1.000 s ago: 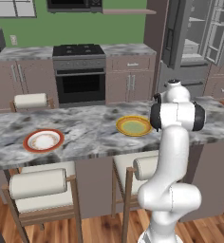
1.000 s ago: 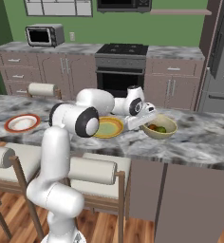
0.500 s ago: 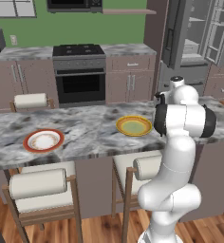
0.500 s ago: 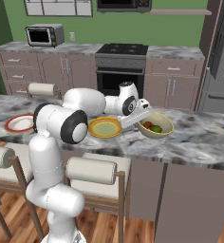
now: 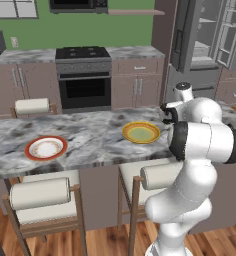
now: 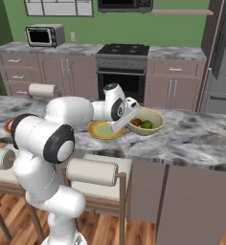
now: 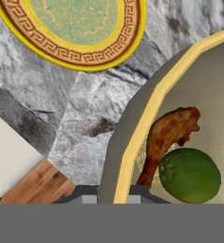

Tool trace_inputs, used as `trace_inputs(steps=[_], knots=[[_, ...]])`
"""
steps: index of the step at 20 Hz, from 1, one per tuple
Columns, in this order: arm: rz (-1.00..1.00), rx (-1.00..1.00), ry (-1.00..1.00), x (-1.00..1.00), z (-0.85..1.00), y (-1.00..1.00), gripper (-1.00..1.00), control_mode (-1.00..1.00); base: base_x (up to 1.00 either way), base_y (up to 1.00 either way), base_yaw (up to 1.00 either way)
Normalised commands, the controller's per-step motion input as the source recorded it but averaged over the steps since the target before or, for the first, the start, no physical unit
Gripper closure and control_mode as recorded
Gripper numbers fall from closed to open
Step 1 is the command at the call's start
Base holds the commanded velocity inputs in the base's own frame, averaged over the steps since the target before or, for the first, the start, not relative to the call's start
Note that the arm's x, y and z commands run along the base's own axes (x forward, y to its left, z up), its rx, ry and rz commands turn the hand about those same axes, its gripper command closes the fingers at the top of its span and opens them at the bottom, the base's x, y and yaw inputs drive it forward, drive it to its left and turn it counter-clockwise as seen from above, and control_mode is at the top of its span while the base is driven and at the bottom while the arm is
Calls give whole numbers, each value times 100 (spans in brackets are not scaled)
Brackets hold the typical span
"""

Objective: Pick the chicken drumstick and lime from their plates and place them in the bowl. Then put the bowl in the fridge.

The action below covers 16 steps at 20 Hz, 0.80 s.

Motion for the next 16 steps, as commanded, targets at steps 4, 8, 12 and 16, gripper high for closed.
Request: trace_inputs(steps=[4,8,12,16], knots=[[40,-13,0,-43,38,44,100,-100,0,0,0],[41,-12,0,-45,35,47,100,-100,0,0,0],[41,-12,0,-43,26,47,100,-100,0,0,0],[36,-4,0,-34,21,42,100,-100,0,0,0]])
